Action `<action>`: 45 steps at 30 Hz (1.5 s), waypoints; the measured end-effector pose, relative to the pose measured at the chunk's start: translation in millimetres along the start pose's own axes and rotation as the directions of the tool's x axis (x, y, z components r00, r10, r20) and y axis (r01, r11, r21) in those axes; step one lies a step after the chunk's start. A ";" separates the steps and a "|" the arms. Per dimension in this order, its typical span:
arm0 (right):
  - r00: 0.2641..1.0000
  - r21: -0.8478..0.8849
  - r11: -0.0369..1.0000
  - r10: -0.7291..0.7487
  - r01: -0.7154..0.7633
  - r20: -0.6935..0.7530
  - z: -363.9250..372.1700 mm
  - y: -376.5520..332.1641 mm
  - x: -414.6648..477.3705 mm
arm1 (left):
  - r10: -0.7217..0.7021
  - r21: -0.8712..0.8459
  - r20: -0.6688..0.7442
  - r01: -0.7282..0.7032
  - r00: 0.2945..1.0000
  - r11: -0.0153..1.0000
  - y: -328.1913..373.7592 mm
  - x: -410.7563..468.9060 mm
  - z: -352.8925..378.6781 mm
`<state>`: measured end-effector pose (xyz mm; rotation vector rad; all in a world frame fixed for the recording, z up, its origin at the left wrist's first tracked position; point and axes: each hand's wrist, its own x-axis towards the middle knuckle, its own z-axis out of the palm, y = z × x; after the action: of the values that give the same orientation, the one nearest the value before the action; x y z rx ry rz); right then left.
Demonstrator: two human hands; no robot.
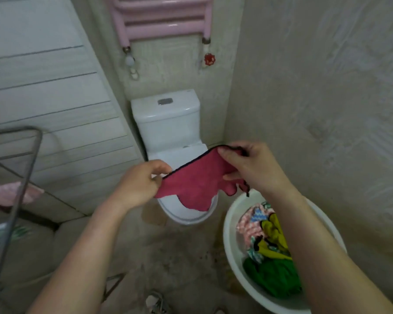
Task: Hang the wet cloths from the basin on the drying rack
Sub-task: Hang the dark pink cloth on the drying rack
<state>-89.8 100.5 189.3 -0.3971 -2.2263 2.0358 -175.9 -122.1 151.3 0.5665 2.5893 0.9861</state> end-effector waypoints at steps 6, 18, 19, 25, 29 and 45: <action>0.945 -0.248 0.968 0.051 0.032 0.322 92.2 -47.7 37.9 | 0.158 -0.524 0.046 -0.111 0.986 0.844 22.7 -15.4 -40.6; 0.716 -0.364 0.931 0.227 0.040 0.660 225.0 -54.2 95.4 | -0.160 -0.651 -0.508 -0.255 0.847 0.715 -72.0 -34.7 -175.8; 0.710 -0.403 0.912 0.239 0.069 0.663 237.9 -55.8 99.4 | -0.214 -0.693 -0.545 -0.292 0.810 0.659 -82.1 -37.8 -189.6; 0.807 -0.459 0.881 0.187 0.115 0.561 299.2 -72.0 125.3 | -0.314 -0.711 -0.658 -0.427 0.685 0.558 -143.8 -55.0 -265.7; 0.883 -0.161 0.986 0.035 0.047 0.469 339.0 -98.1 141.3 | -0.332 -0.633 -0.729 -0.407 0.599 0.658 -183.1 -55.1 -302.6; 0.826 0.048 0.999 -0.046 0.023 0.562 503.1 -115.7 232.0 | -0.618 -0.673 -0.739 -0.273 0.268 0.687 -326.6 -14.8 -366.6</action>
<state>-451.2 -333.4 228.7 0.3020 -2.4499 2.4100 -398.2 -558.2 191.6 -0.9308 2.4673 2.6950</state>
